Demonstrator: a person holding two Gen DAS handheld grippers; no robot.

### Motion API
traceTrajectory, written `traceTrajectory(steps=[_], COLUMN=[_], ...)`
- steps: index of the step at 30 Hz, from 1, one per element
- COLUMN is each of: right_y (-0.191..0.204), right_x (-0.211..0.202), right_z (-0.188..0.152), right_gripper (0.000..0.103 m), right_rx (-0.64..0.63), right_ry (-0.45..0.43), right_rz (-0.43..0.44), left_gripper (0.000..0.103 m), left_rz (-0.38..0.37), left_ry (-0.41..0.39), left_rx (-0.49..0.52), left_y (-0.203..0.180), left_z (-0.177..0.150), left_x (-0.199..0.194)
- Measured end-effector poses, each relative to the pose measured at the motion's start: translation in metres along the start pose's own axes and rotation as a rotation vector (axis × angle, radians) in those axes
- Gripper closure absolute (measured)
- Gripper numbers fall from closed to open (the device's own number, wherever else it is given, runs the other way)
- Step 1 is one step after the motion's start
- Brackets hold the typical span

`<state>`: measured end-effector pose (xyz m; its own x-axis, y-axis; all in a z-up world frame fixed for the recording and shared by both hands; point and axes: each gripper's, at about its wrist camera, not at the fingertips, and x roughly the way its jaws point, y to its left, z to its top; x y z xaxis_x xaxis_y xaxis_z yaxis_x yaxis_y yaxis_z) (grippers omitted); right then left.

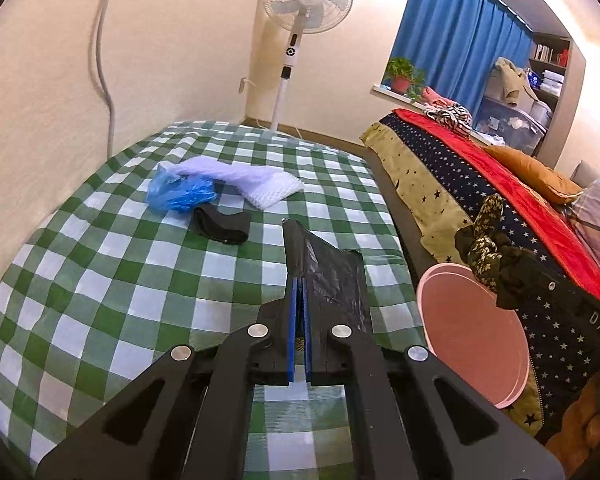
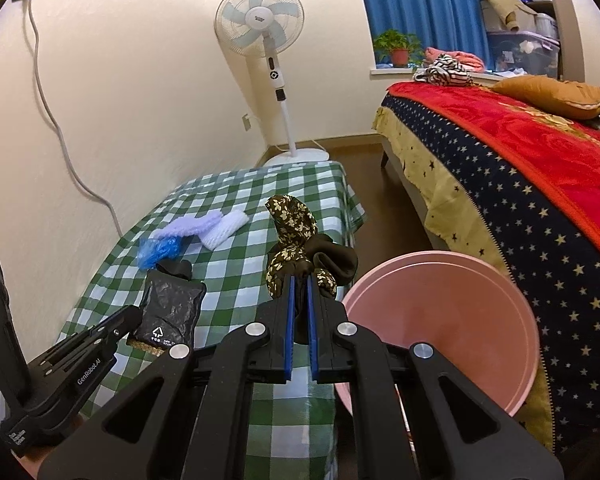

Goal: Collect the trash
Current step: 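Carry the black bag and leopard-print cloth in both grippers over the pink bin, then open both grippers to drop the items into the pink bin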

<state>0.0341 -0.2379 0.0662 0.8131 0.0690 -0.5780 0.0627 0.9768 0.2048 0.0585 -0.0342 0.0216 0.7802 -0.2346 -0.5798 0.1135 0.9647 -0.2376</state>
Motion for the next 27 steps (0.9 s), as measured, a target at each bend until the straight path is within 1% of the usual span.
traceTrajectory(steps=[8, 16, 22, 27], right_y=[-0.023, -0.052, -0.073, -0.089], right_x=[-0.018, -0.036, -0.034, -0.028], right_z=[0.010, 0.028, 0.032, 0.032], right_gripper=[0.097, 0.097, 0.097, 0.097], right_rx=[0.045, 0.084, 0.111, 0.147], right_ry=[-0.016, -0.063, -0.059, -0.052], right_rz=[-0.063, -0.145, -0.206, -0.226], left_gripper=[0.100, 0.100, 0.100, 0.100], left_rz=[-0.032, -0.074, -0.109, -0.135], left_ry=[-0.011, -0.009, -0.001, 0.010], left_rx=[0.046, 0.085, 0.107, 0.142], left_y=[-0.021, -0.049, -0.075, -0.099], left_z=[0.002, 0.002, 0.001, -0.003], left_x=[-0.001, 0.004, 0.013, 0.023])
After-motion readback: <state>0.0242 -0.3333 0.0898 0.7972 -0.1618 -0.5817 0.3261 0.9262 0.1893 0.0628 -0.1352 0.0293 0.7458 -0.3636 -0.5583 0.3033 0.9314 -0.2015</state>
